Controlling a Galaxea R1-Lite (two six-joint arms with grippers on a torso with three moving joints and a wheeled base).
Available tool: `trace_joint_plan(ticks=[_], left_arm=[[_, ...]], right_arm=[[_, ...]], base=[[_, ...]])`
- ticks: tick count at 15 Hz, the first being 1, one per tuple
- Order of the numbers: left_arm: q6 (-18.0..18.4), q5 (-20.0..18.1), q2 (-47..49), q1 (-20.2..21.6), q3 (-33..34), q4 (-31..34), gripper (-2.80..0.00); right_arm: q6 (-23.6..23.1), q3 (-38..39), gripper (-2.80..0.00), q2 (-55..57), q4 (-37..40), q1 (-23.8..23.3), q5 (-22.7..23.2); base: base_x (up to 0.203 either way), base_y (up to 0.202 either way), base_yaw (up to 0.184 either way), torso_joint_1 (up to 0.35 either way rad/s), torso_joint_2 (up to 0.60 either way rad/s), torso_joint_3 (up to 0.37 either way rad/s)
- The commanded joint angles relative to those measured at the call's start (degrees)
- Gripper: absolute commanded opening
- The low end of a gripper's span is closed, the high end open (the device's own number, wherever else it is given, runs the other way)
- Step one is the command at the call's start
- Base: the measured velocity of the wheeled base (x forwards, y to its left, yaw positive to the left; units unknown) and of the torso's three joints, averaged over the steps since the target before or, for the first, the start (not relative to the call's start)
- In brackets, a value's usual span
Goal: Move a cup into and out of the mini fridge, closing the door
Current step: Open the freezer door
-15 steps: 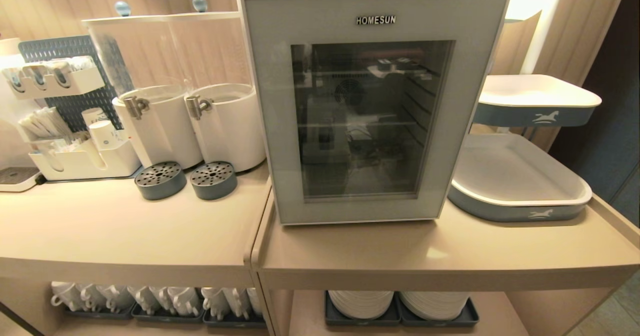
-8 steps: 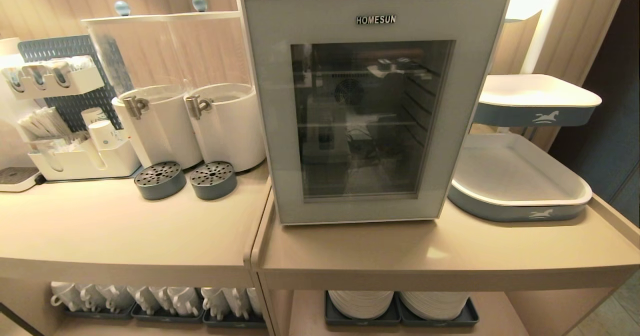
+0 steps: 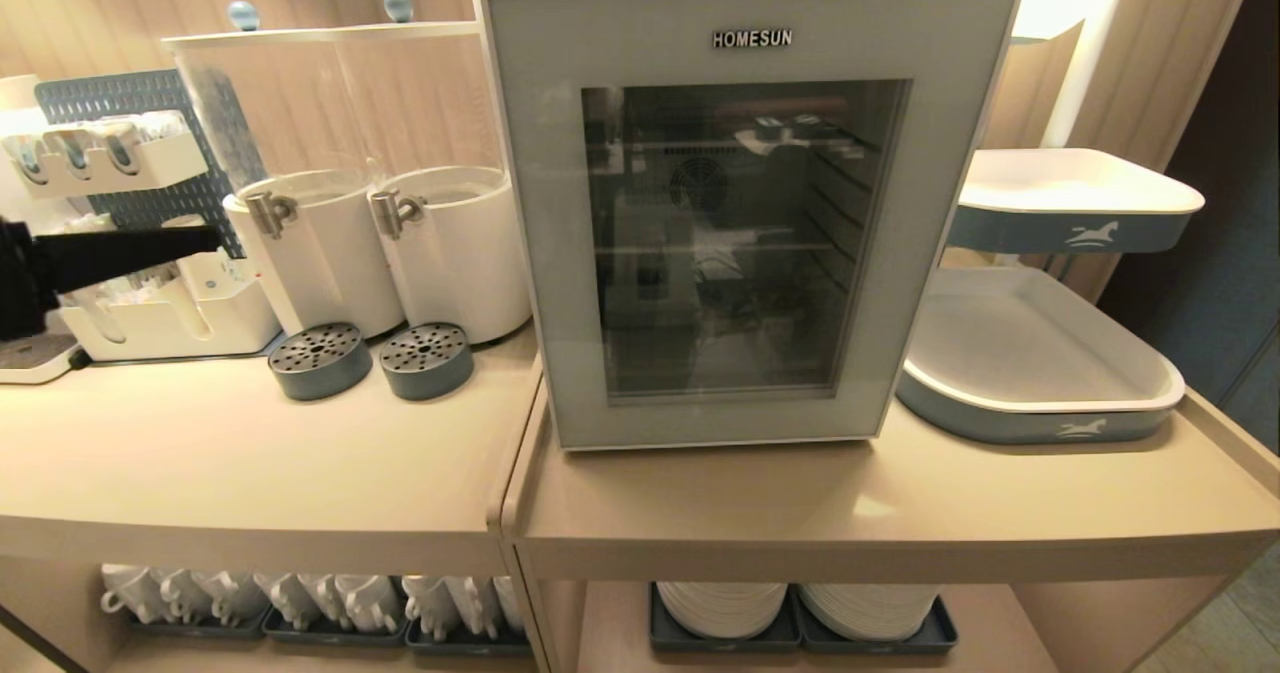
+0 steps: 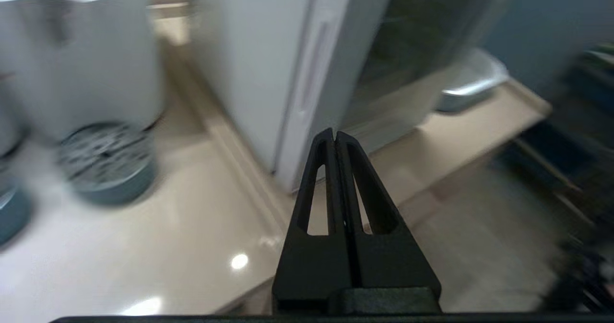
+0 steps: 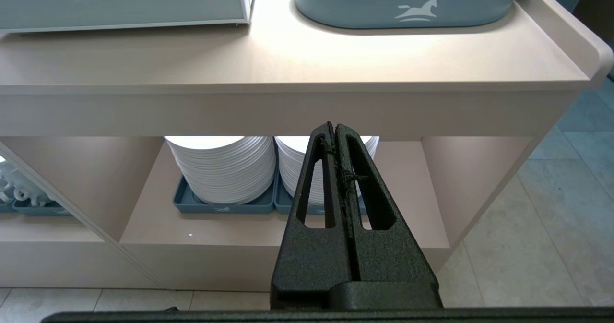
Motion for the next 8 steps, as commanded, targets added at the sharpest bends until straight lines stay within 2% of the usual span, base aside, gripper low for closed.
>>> trace_joint_plan(ticks=[1, 2, 3, 5, 8], left_arm=[[0.0, -20.3, 11.8, 3.3, -0.8, -6.6, -2.8], [0.0, -23.9, 15.1, 3.7, -1.4, -10.0, -2.8], [-0.1, -25.4, 18.4, 3.0, -2.4, -13.0, 0.0], [-0.2, -24.4, 23.9, -2.0, -6.0, -17.5, 0.0], [-0.8, -18.9, 29.9, -9.7, -12.3, -20.3, 0.0]], right_arm=[[0.0, 0.1, -2.8, 0.1, 0.0, 0.0, 0.0], [0.0, 0.0, -2.8, 0.0, 0.0, 0.0, 0.0], [0.0, 0.1, -2.8, 0.0, 0.0, 0.0, 0.0], [-0.2, 0.1, -2.8, 0.1, 0.0, 0.0, 0.0], [-0.2, 0.1, -2.8, 0.0, 0.0, 0.0, 0.0]], base=[[0.0, 0.0, 0.0, 0.0, 0.0, 0.0], [0.0, 0.0, 0.0, 0.0, 0.0, 0.0], [0.0, 0.0, 0.0, 0.0, 0.0, 0.0], [0.0, 0.0, 0.0, 0.0, 0.0, 0.0], [0.0, 0.0, 0.0, 0.0, 0.0, 0.0]])
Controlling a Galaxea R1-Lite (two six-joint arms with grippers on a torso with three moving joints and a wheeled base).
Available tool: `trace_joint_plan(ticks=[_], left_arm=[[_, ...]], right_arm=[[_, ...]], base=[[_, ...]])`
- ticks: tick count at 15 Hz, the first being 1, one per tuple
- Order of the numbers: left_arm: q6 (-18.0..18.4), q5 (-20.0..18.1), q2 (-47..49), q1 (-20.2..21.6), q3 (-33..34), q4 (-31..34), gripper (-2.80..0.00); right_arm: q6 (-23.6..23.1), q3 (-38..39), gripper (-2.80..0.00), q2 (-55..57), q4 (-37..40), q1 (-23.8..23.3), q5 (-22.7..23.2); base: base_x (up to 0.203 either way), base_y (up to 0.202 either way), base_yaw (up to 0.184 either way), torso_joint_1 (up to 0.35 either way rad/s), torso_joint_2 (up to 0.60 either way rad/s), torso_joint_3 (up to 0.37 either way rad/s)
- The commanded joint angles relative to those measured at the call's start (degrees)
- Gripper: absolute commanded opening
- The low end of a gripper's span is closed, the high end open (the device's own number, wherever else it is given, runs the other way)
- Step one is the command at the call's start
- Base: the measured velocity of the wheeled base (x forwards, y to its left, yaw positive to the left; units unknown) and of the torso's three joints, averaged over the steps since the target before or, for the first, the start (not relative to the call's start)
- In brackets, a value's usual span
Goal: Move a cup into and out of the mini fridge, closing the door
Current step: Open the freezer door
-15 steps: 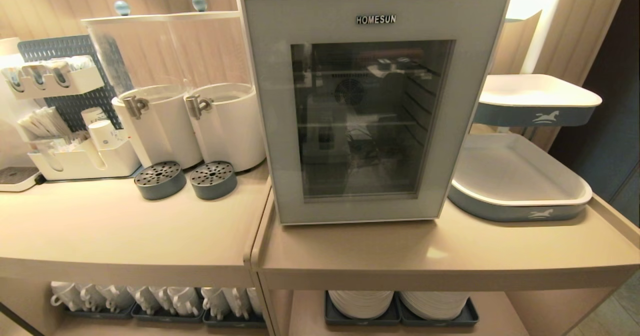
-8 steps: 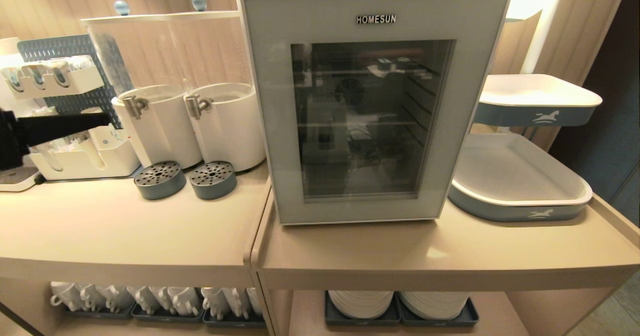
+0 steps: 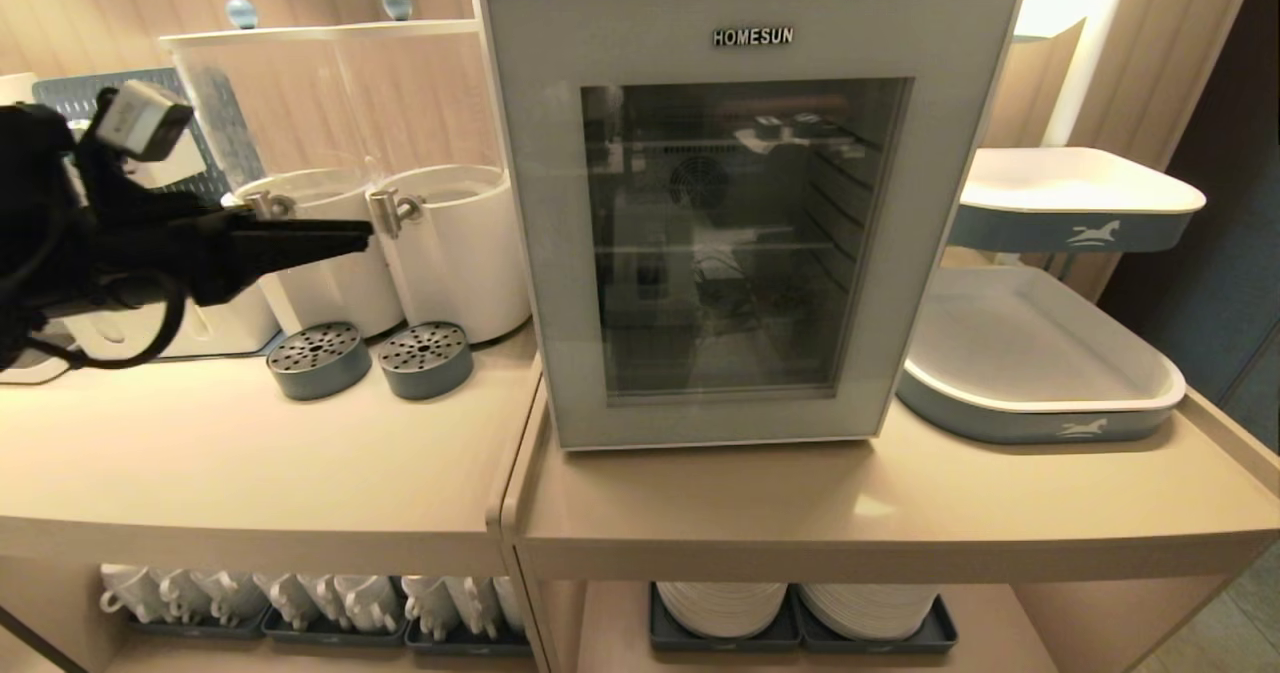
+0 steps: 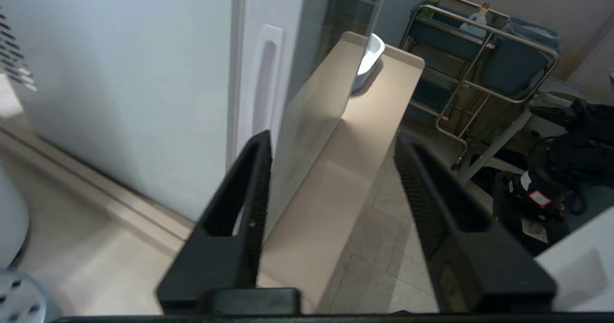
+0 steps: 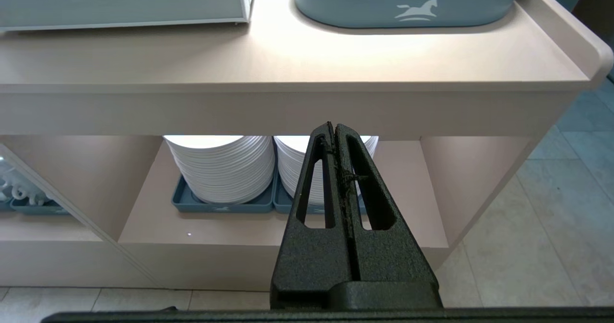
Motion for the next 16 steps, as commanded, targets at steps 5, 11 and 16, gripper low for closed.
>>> trace_joint_plan(ticks=[5, 11, 16], left_arm=[[0.0, 0.0, 10.7, -9.1, -5.8, -3.5, 0.0], [-0.2, -0.2, 13.7, -12.2, -3.5, -11.4, 0.0], [-0.2, -0.5, 14.6, -12.6, -4.1, -11.4, 0.0]], right_arm=[[0.0, 0.0, -2.8, 0.0, 0.1, 0.0, 0.0], [0.0, 0.0, -2.8, 0.0, 0.1, 0.0, 0.0], [-0.1, 0.0, -2.8, 0.0, 0.1, 0.0, 0.0]], base=[[0.0, 0.0, 0.0, 0.0, 0.0, 0.0], [0.0, 0.0, 0.0, 0.0, 0.0, 0.0], [0.0, 0.0, 0.0, 0.0, 0.0, 0.0]])
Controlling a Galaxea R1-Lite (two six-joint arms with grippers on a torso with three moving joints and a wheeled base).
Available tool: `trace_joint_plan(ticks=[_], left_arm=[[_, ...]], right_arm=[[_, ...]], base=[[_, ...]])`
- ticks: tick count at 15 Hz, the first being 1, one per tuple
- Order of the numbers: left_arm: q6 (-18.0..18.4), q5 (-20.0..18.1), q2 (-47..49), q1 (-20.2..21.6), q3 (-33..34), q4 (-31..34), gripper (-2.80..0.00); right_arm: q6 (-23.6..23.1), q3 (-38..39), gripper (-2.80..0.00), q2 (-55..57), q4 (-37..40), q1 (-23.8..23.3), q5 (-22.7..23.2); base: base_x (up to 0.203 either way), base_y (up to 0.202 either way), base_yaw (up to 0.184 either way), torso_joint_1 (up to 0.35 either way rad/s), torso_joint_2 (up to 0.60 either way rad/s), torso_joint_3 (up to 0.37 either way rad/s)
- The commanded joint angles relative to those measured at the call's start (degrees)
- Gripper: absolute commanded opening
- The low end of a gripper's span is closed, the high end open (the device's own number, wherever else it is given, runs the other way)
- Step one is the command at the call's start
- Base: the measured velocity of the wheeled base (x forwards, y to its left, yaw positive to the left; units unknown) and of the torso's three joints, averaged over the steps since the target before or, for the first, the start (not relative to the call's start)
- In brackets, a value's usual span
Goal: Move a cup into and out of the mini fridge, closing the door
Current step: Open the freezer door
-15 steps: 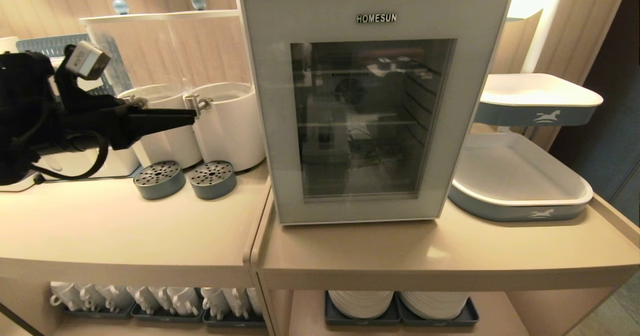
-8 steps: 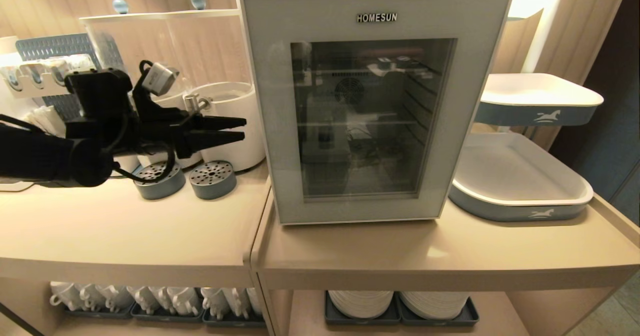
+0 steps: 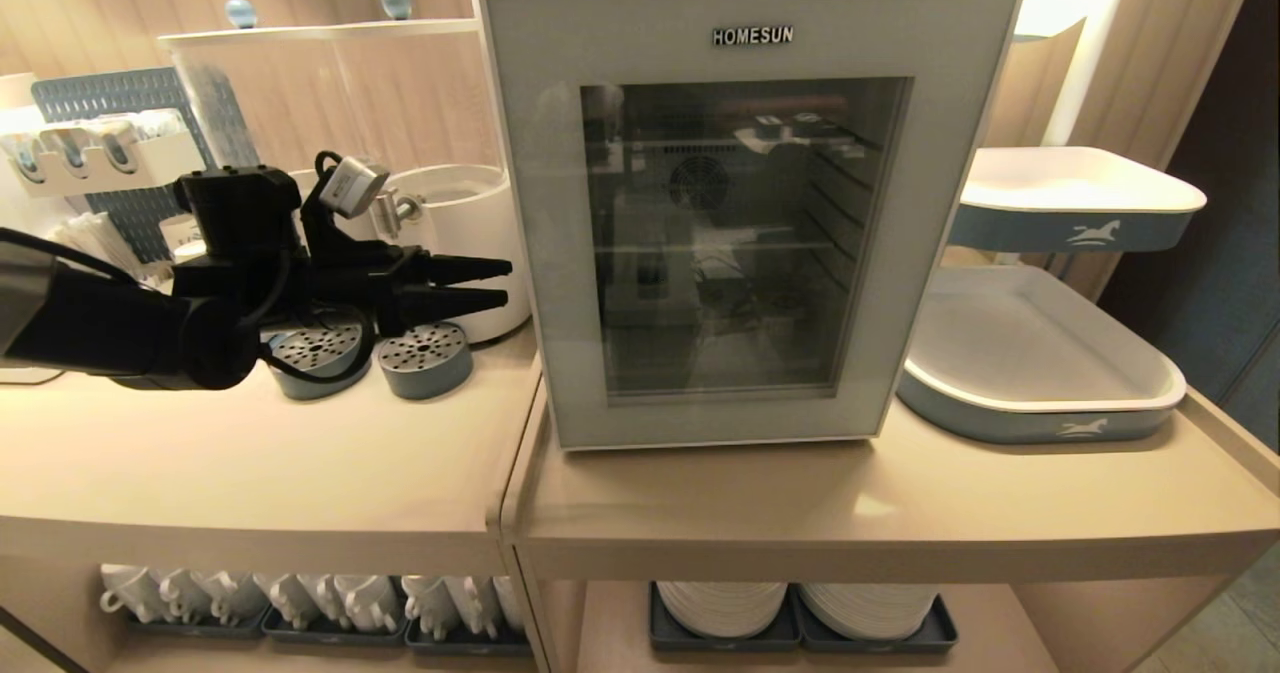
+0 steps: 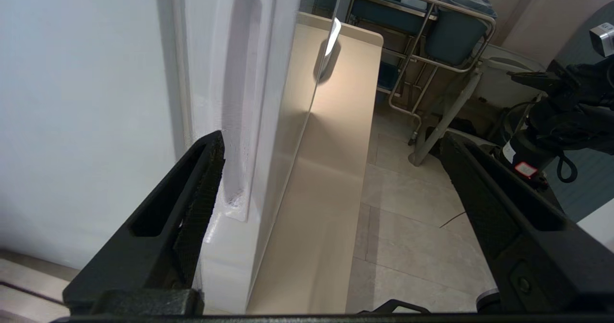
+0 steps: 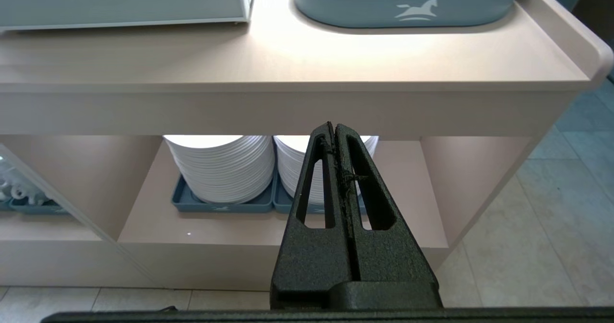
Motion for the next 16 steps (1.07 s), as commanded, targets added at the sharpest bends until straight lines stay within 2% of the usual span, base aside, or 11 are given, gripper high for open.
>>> trace_joint_plan(ticks=[1, 4, 10, 16], left_arm=[[-0.1, -0.8, 0.4, -0.7, -0.5, -0.3, 0.0], [-0.1, -2.1, 1.6, -2.6, -1.3, -0.4, 0.0], [0.1, -1.9, 3.2, -6.0, -0.9, -0.4, 0.0], [-0.1, -1.6, -5.4, -6.2, 5.6, -0.4, 0.0]], right_arm=[[-0.1, 0.0, -2.8, 0.0, 0.1, 0.0, 0.0], [-0.1, 0.0, -2.8, 0.0, 0.1, 0.0, 0.0], [-0.1, 0.0, -2.8, 0.0, 0.1, 0.0, 0.0], [-0.1, 0.0, -2.8, 0.0, 0.1, 0.0, 0.0]], base=[[0.0, 0.0, 0.0, 0.0, 0.0, 0.0], [0.0, 0.0, 0.0, 0.0, 0.0, 0.0], [0.0, 0.0, 0.0, 0.0, 0.0, 0.0], [0.0, 0.0, 0.0, 0.0, 0.0, 0.0]])
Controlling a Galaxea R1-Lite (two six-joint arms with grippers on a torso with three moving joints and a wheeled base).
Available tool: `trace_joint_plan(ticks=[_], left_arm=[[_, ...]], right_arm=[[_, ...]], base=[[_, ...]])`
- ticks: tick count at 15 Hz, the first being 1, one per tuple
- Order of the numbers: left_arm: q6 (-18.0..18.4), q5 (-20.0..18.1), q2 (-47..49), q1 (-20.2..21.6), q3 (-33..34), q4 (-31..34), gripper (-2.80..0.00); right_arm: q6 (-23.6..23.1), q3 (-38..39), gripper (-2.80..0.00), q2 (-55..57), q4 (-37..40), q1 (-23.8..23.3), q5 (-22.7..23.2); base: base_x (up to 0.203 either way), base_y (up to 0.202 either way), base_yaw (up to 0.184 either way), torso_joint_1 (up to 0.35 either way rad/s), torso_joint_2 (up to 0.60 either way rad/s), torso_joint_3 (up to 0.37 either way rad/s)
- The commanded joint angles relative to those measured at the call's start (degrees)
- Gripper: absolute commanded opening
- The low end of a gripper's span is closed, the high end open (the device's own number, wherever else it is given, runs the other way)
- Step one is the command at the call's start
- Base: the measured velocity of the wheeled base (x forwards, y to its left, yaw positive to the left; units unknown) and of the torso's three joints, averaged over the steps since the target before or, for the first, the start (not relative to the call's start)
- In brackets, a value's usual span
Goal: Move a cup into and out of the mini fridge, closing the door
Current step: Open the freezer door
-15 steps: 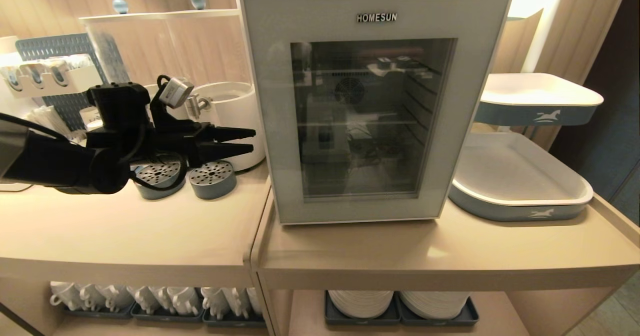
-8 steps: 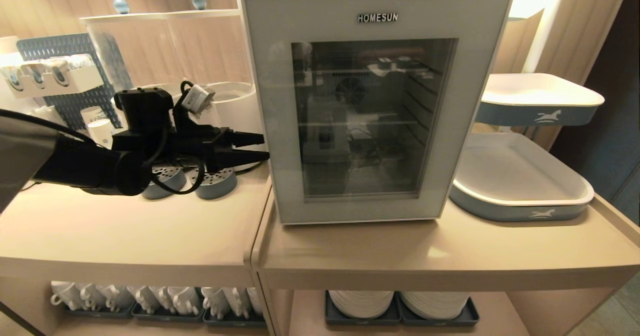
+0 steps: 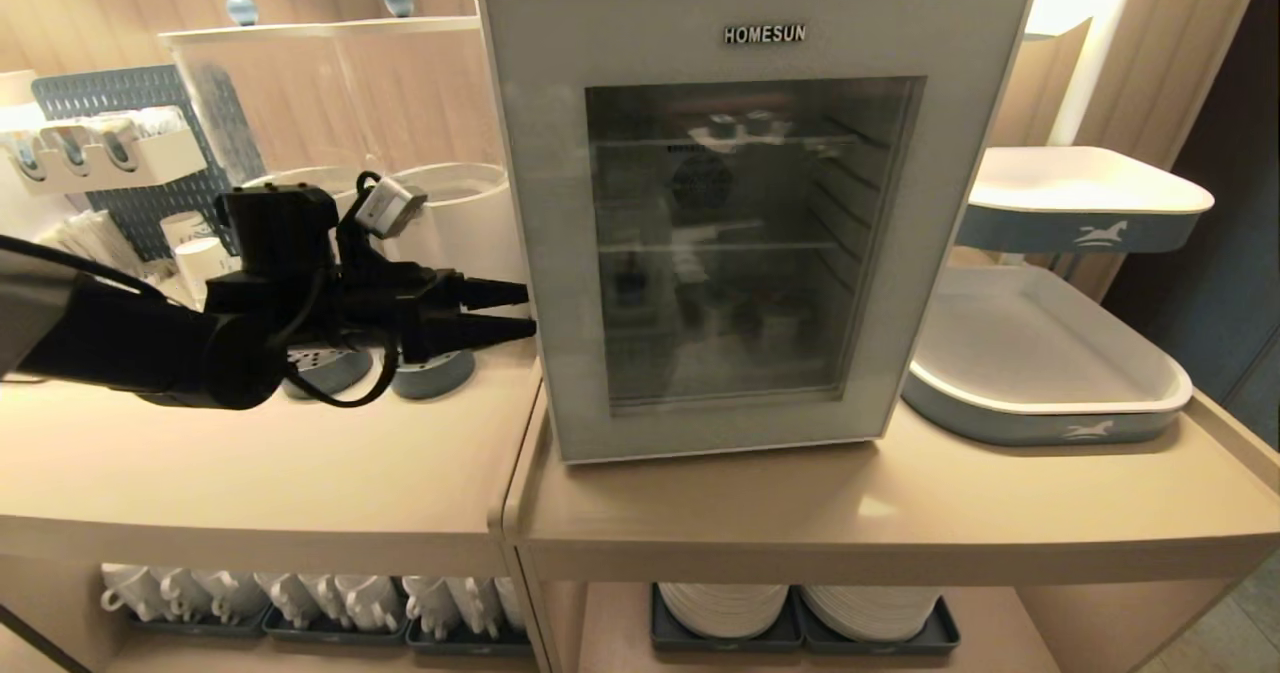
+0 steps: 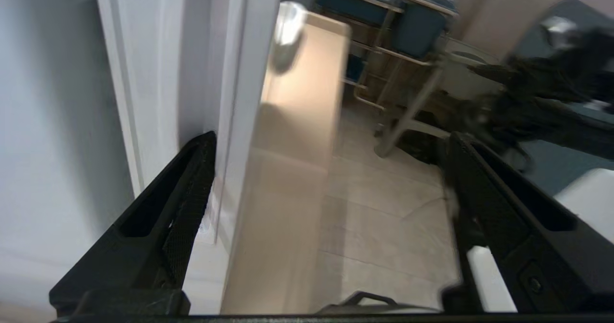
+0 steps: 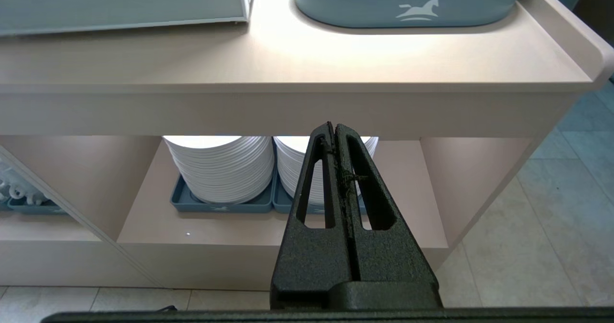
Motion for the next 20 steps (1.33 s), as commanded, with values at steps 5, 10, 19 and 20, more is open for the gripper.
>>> trace_joint_plan(ticks=[5, 10, 19, 20], left_arm=[[-0.1, -0.1, -11.7, -2.3, 6.8, -0.1, 0.0], [-3.9, 0.2, -24.3, -11.9, 14.8, -0.1, 0.0], [-10.1, 24.3, -43.1, -18.4, 27.2, 1.0, 0.0], [-9.9, 30.7, -46.1, -15.3, 27.7, 3.0, 0.0]], right_arm=[[0.0, 0.0, -2.8, 0.0, 0.1, 0.0, 0.0], [0.0, 0.0, -2.8, 0.0, 0.0, 0.0, 0.0], [0.0, 0.0, -2.8, 0.0, 0.0, 0.0, 0.0], [0.0, 0.0, -2.8, 0.0, 0.0, 0.0, 0.0]], base=[[0.0, 0.0, 0.0, 0.0, 0.0, 0.0], [0.0, 0.0, 0.0, 0.0, 0.0, 0.0], [0.0, 0.0, 0.0, 0.0, 0.0, 0.0], [0.0, 0.0, 0.0, 0.0, 0.0, 0.0]])
